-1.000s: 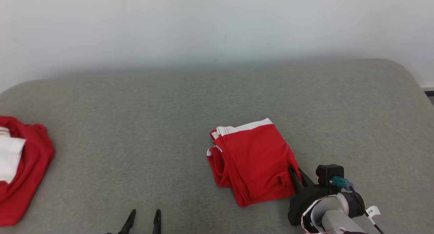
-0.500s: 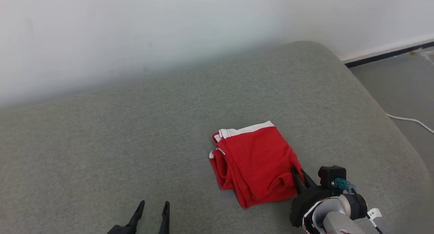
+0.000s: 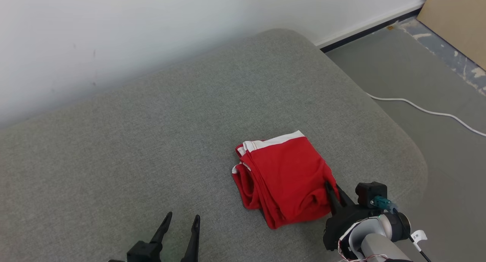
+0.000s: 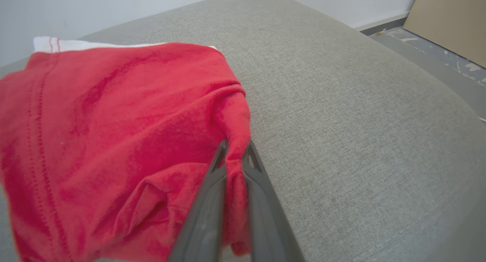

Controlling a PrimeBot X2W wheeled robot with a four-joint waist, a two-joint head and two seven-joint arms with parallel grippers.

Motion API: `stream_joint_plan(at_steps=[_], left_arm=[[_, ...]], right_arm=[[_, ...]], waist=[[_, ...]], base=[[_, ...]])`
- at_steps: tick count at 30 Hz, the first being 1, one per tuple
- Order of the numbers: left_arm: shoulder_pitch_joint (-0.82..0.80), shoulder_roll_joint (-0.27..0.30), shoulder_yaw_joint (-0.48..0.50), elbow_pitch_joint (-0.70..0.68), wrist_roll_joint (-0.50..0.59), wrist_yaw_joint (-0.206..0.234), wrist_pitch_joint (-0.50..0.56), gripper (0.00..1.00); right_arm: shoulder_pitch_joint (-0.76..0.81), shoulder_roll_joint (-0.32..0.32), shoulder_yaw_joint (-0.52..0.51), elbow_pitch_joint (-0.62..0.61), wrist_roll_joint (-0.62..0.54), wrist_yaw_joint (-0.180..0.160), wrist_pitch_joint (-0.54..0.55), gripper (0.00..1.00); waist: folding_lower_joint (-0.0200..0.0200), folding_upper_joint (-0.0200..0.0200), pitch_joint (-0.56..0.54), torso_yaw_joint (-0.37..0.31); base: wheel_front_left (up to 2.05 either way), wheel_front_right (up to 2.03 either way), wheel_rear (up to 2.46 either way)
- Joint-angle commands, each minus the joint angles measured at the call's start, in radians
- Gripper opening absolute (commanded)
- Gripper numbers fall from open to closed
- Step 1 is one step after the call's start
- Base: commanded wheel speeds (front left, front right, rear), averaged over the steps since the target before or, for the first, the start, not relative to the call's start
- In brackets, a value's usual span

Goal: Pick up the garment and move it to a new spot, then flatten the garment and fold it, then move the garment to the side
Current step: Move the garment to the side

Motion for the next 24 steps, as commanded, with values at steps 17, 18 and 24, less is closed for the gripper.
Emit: stream_joint_plan(at_steps=[17, 18, 24], left_arm=[[-0.063, 0.002, 0.008, -0.010, 0.068, -0.018, -0.003, 1.00], [-0.064, 0.002, 0.011, -0.010, 0.074, -0.017, -0.003, 1.00], [-0.085, 0.011, 0.023, -0.017, 0.106, -0.023, -0.003, 1.00]], right_arm=[[-0.098, -0.081, -0.025, -0.017, -0.044, -0.002, 0.000, 0.00], [-0.112, -0.093, -0.030, -0.013, -0.053, -0.002, 0.000, 0.00], [-0.208, -0.131, -0.056, 0.002, -0.100, -0.002, 0.000, 0.00]], waist=[[0.0000, 0.0000, 0.109, 0.063], [0.0000, 0.0000, 0.116, 0.072], [0.0000, 0.0000, 0.167, 0.121]], base=[[0.00, 0.00, 0.00], [0.00, 0.00, 0.00], [0.00, 0.00, 0.00]])
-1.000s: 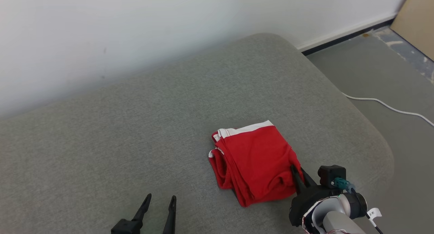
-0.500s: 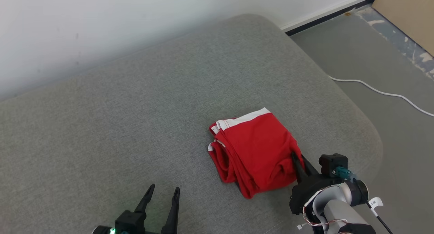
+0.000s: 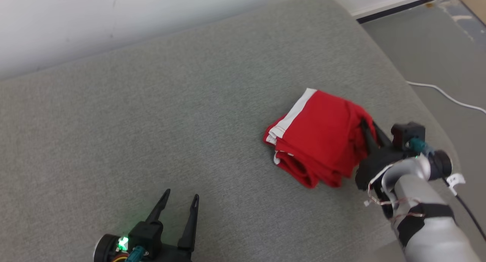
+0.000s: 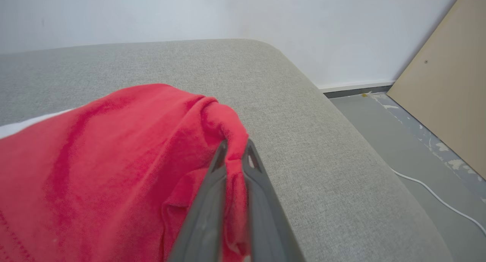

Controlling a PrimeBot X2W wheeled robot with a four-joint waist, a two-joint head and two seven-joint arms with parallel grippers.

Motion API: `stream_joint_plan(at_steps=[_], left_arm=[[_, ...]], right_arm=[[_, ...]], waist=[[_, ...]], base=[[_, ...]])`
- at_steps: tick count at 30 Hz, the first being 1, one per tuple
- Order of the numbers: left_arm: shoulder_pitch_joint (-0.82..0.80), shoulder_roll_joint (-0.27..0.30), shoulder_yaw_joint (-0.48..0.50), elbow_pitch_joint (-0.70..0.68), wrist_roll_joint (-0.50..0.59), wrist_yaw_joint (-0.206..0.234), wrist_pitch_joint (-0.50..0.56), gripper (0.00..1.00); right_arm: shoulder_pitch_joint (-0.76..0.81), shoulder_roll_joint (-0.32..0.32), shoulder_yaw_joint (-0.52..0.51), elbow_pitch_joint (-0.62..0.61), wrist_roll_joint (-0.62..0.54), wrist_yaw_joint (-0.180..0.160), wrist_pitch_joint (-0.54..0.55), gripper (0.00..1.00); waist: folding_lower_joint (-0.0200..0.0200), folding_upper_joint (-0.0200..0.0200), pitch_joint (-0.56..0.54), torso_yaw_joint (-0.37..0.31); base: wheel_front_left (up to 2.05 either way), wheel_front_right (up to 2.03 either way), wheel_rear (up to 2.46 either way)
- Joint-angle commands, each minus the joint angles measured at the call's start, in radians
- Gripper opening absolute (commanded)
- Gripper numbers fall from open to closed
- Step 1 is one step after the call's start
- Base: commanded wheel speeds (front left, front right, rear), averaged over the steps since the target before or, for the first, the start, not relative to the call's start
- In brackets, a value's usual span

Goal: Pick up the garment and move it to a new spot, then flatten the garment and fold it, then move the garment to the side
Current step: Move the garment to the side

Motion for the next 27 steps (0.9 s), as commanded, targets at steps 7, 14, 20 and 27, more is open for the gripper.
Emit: stream_joint_plan(at_steps=[7, 14, 20, 27], left_arm=[[-0.051, 0.024, -0.002, -0.020, 0.036, -0.005, -0.003, 1.00], [-0.082, 0.044, -0.013, -0.038, 0.056, -0.005, -0.003, 1.00], [-0.087, 0.059, -0.017, -0.036, 0.065, -0.004, -0.002, 1.00], [-0.083, 0.057, -0.011, -0.021, 0.064, -0.004, -0.002, 1.00]], right_arm=[[-0.120, -0.078, -0.112, 0.086, -0.070, -0.002, 0.000, 0.00], [-0.158, -0.171, -0.350, 0.142, -0.172, -0.002, 0.000, 0.00], [-0.120, -0.209, -0.597, 0.144, -0.320, -0.002, 0.000, 0.00], [-0.092, -0.153, -0.787, 0.067, -0.491, -0.002, 0.000, 1.00]], waist=[[-0.0001, 0.0000, 0.102, 0.084], [-0.0001, 0.0000, 0.150, 0.124], [-0.0001, 0.0000, 0.160, 0.143], [-0.0001, 0.0000, 0.149, 0.147]], base=[[0.00, 0.00, 0.00], [0.00, 0.00, 0.00], [0.00, 0.00, 0.00], [0.00, 0.00, 0.00]])
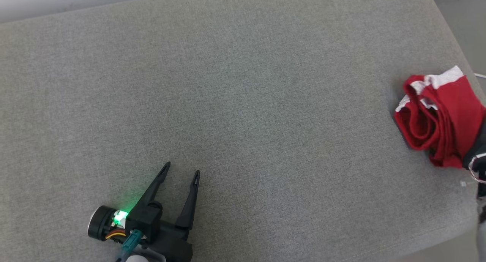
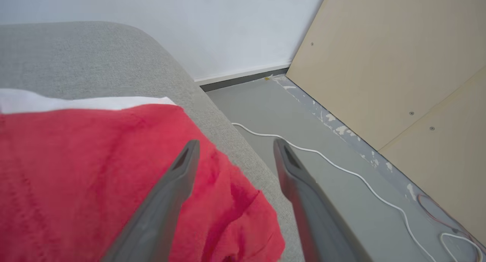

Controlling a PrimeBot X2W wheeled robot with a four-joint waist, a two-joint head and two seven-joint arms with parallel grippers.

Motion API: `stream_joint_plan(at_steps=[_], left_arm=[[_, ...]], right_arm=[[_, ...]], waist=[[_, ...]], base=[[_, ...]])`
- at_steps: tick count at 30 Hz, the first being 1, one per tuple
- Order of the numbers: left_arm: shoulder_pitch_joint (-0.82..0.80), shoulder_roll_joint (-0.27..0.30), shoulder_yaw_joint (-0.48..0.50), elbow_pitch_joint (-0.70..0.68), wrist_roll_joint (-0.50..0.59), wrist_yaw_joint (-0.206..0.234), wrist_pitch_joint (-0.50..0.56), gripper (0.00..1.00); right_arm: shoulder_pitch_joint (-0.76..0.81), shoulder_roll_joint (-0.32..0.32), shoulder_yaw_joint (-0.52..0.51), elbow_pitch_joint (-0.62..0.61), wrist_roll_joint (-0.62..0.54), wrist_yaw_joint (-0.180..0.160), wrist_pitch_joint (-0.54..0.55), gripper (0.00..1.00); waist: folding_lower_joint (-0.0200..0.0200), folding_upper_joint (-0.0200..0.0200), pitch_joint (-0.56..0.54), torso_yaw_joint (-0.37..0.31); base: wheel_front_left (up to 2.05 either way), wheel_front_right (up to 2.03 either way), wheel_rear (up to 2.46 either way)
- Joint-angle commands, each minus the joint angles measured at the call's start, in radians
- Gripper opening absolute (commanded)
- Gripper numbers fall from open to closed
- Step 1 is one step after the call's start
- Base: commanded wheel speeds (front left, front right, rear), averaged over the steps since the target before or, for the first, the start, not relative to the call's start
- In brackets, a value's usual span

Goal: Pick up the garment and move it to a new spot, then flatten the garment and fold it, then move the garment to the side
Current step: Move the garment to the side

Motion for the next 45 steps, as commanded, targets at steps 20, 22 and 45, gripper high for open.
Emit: stream_joint_plan(at_steps=[20, 22, 45], left_arm=[[0.105, -0.025, 0.135, 0.015, -0.046, 0.040, -0.002, 1.00], [0.119, -0.026, 0.161, 0.017, -0.051, 0.042, -0.002, 1.00], [0.257, -0.045, 0.298, 0.027, -0.059, 0.038, -0.002, 1.00]], right_arm=[[0.248, 0.248, 0.495, -0.429, 0.357, -0.002, -0.002, 1.00], [0.278, 0.248, 0.526, -0.435, 0.371, -0.002, -0.002, 1.00], [0.540, 0.297, 0.676, -0.499, 0.389, -0.002, -0.003, 1.00]], waist=[[0.0000, 0.0000, -0.174, 0.068], [0.0000, 0.0000, -0.192, 0.082], [0.0000, 0.0000, -0.371, 0.203]], base=[[0.00, 0.00, 0.00], [0.00, 0.00, 0.00], [0.00, 0.00, 0.00]])
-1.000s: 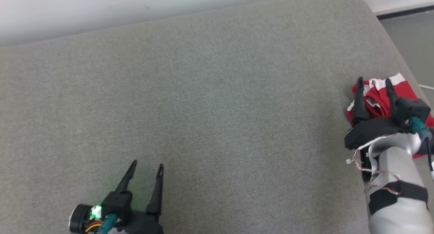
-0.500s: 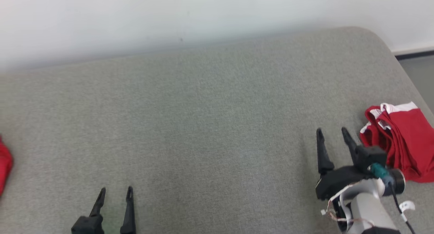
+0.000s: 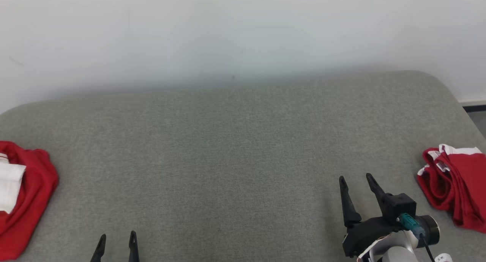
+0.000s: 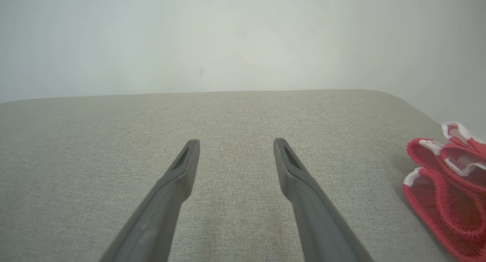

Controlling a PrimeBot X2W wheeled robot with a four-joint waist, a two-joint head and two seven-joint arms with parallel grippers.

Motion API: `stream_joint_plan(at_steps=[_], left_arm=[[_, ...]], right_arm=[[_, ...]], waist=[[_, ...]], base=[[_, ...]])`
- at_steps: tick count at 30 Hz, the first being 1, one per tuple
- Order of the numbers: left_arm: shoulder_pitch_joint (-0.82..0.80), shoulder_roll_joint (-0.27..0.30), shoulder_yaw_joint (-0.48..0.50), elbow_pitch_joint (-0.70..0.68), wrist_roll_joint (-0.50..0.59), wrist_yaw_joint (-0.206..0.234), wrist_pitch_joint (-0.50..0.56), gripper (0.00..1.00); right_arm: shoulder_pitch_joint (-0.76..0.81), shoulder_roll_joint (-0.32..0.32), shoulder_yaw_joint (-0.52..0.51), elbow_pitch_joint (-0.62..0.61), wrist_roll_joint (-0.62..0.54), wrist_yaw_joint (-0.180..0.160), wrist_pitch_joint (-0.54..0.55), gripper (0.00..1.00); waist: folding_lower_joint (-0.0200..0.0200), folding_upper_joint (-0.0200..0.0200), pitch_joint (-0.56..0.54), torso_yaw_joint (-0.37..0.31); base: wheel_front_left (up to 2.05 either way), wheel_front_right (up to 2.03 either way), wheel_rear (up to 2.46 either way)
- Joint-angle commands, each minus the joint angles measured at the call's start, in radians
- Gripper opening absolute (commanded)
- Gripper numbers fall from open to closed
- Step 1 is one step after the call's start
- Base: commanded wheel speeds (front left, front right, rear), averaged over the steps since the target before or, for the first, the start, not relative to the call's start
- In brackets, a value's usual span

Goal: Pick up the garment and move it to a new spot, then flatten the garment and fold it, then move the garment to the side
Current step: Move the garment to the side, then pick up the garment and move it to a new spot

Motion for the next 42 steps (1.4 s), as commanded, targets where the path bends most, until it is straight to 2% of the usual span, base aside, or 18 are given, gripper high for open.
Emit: stream_joint_plan(at_steps=[1, 9, 26, 33, 42], left_arm=[[0.008, -0.003, 0.005, -0.001, 0.003, 0.001, -0.003, 1.00], [0.026, -0.004, 0.027, -0.017, 0.010, -0.001, -0.003, 1.00], [0.022, -0.004, 0.021, -0.015, -0.003, -0.005, -0.003, 1.00], [0.021, -0.004, 0.028, -0.013, -0.002, -0.007, -0.003, 1.00], [0.025, -0.004, 0.043, -0.017, 0.002, -0.003, -0.003, 1.00]], right_arm=[[0.013, 0.003, 0.008, -0.007, 0.008, -0.002, 0.000, 1.00], [0.031, 0.003, 0.044, -0.035, 0.051, -0.002, 0.000, 1.00], [0.043, 0.003, 0.051, -0.029, 0.063, -0.002, 0.000, 1.00], [0.054, 0.003, 0.045, -0.026, 0.059, -0.002, 0.000, 1.00], [0.058, 0.003, 0.062, -0.026, 0.075, -0.002, 0.000, 1.00]], waist=[[0.0002, 0.0001, -0.018, 0.018], [0.0002, 0.0001, -0.036, 0.028], [0.0002, 0.0001, -0.035, 0.034], [0.0002, 0.0001, -0.030, 0.068], [0.0002, 0.0001, -0.022, 0.150]], base=[[0.00, 0.00, 0.00], [0.00, 0.00, 0.00], [0.00, 0.00, 0.00], [0.00, 0.00, 0.00], [0.00, 0.00, 0.00]])
